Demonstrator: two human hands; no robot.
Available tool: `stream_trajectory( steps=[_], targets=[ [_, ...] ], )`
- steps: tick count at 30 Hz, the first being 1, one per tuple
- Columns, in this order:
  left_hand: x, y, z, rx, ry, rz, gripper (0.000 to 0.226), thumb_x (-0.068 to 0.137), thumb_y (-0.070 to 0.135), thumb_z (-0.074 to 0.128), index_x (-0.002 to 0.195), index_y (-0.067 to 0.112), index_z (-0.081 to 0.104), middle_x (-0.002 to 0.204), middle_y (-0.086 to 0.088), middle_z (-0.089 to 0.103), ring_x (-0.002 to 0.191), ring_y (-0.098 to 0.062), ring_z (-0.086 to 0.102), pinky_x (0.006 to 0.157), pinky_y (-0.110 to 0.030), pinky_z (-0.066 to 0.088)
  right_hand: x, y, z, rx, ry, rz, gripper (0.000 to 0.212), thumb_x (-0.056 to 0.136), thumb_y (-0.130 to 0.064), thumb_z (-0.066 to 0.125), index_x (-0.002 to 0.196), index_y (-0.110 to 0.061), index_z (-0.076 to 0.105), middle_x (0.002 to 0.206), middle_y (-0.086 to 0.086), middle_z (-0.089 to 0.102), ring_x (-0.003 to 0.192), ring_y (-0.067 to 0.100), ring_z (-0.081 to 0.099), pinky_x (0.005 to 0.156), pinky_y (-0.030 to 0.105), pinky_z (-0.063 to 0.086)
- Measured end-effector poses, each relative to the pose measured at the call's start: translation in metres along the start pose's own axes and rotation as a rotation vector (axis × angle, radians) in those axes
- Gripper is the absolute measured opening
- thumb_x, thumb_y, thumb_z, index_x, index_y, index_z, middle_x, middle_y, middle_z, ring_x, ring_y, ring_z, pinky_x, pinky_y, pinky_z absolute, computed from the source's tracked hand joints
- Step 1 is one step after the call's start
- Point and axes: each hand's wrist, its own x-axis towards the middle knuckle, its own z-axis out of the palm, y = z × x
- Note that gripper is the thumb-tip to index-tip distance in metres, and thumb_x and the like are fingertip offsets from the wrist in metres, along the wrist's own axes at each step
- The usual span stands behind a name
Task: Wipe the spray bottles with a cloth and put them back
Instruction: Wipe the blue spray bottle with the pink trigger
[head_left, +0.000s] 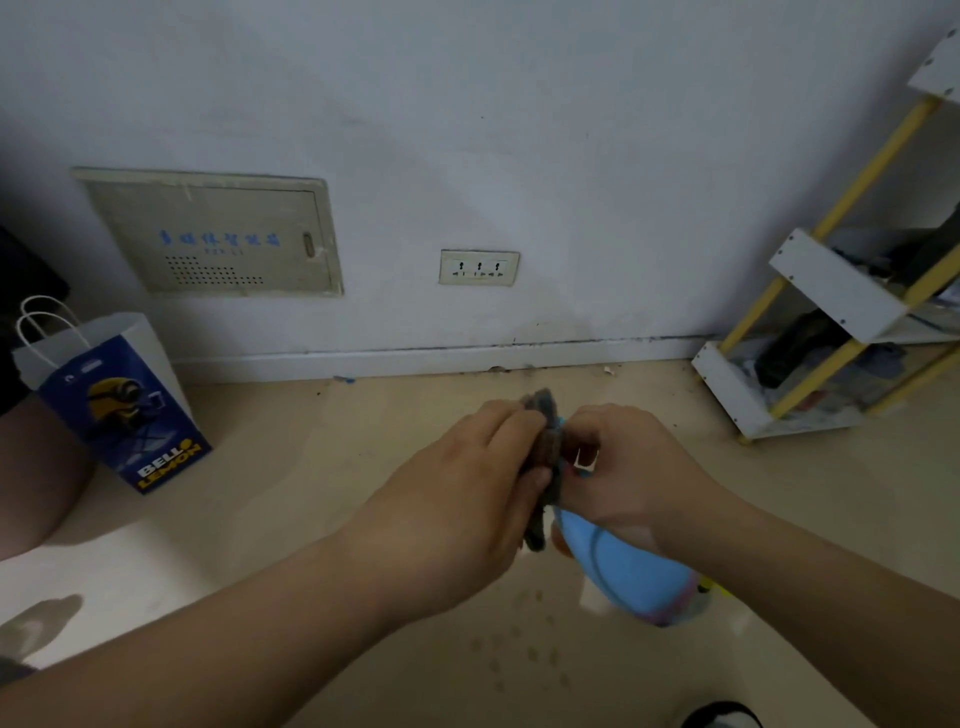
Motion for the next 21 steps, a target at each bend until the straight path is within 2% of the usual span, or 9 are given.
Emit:
stream_trajectory(
  steps=[3, 6, 8, 10, 12, 13, 15, 17, 21],
  targets=[
    [0.008, -0.005, -0.003, -0.231, -0.035, -0.26, 0.015, 0.108, 0.038, 0.041, 0.11, 0.031, 0.053, 0.099, 0.009, 0.064, 0.082, -0.008, 0.061, 0.076, -0.034, 0.054, 0.0, 0.0, -0.002, 0.017, 0.019, 0.043, 0.034, 0.072, -0.048, 0.071, 0.064, -0.015, 0.065, 0.067, 0.007, 0.063, 0.065, 0.02, 0.057, 0.062, 0.039, 0.047],
    [0.016, -0.005, -0.007, -0.581, -0.037, -0.633, 0.027, 0.109, 0.04, 0.041, 0.103, 0.022, 0.06, 0.092, -0.002, 0.07, 0.077, -0.014, 0.067, 0.072, -0.03, 0.057, -0.001, 0.0, -0.004, 0.078, 0.01, 0.096, 0.036, 0.07, -0.048, 0.073, 0.066, -0.013, 0.068, 0.066, 0.011, 0.063, 0.055, 0.018, 0.049, 0.054, 0.036, 0.043],
    [0.012, -0.002, -0.001, -0.471, -0.04, -0.549, 0.022, 0.107, 0.041, 0.044, 0.107, 0.024, 0.058, 0.095, 0.001, 0.069, 0.083, -0.015, 0.068, 0.075, -0.031, 0.057, -0.001, 0.0, -0.004, 0.059, -0.012, 0.104, 0.028, 0.074, -0.039, 0.077, 0.067, -0.013, 0.068, 0.067, 0.011, 0.065, 0.055, 0.018, 0.05, 0.055, 0.037, 0.045],
    [0.005, -0.001, 0.005, -0.103, -0.033, -0.242, 0.019, 0.105, 0.04, 0.043, 0.12, 0.031, 0.052, 0.106, 0.009, 0.063, 0.094, -0.011, 0.062, 0.081, -0.034, 0.053, -0.001, -0.003, -0.003, 0.04, -0.032, 0.077, 0.028, 0.076, -0.033, 0.078, 0.064, -0.013, 0.063, 0.066, 0.012, 0.062, 0.055, 0.018, 0.048, 0.055, 0.034, 0.043],
    [0.003, -0.004, 0.007, 0.114, -0.035, -0.019, 0.038, 0.101, 0.043, 0.038, 0.136, 0.032, 0.045, 0.117, 0.009, 0.054, 0.1, -0.011, 0.053, 0.082, -0.031, 0.048, -0.003, -0.006, -0.003, 0.059, -0.066, 0.04, 0.031, 0.078, -0.025, 0.077, 0.061, -0.012, 0.054, 0.064, 0.014, 0.059, 0.054, 0.011, 0.043, 0.053, 0.023, 0.036],
    [0.005, -0.008, 0.006, 0.104, -0.039, -0.008, 0.042, 0.1, 0.043, 0.038, 0.14, 0.032, 0.044, 0.118, 0.009, 0.052, 0.099, -0.011, 0.052, 0.081, -0.03, 0.047, -0.004, -0.007, -0.004, 0.068, -0.073, 0.03, 0.032, 0.078, -0.024, 0.077, 0.059, -0.014, 0.053, 0.062, 0.011, 0.057, 0.055, 0.009, 0.044, 0.053, 0.021, 0.037],
    [0.007, -0.012, 0.001, -0.033, -0.036, -0.069, 0.034, 0.102, 0.04, 0.043, 0.135, 0.034, 0.048, 0.113, 0.012, 0.058, 0.093, -0.007, 0.056, 0.08, -0.029, 0.049, -0.004, -0.006, -0.006, 0.033, -0.048, 0.043, 0.031, 0.075, -0.031, 0.077, 0.059, -0.017, 0.055, 0.059, 0.007, 0.057, 0.053, 0.012, 0.048, 0.051, 0.022, 0.038],
    [0.009, -0.019, 0.001, -0.169, -0.059, -0.193, 0.018, 0.105, 0.035, 0.045, 0.12, 0.031, 0.053, 0.099, 0.012, 0.068, 0.08, -0.004, 0.064, 0.076, -0.035, 0.055, -0.001, -0.002, -0.008, -0.049, 0.013, 0.112, 0.031, 0.073, -0.038, 0.077, 0.06, -0.015, 0.06, 0.059, 0.005, 0.06, 0.056, 0.018, 0.055, 0.055, 0.036, 0.046],
    [0.01, -0.023, -0.002, -0.404, -0.097, -0.495, 0.024, 0.109, 0.034, 0.041, 0.1, 0.021, 0.059, 0.087, -0.001, 0.074, 0.069, -0.012, 0.072, 0.073, -0.04, 0.062, 0.003, 0.009, -0.017, 0.05, 0.084, 0.286, 0.031, 0.073, -0.037, 0.084, 0.063, -0.012, 0.069, 0.056, 0.002, 0.055, 0.049, 0.008, 0.044, 0.046, 0.018, 0.037]
  ],
)
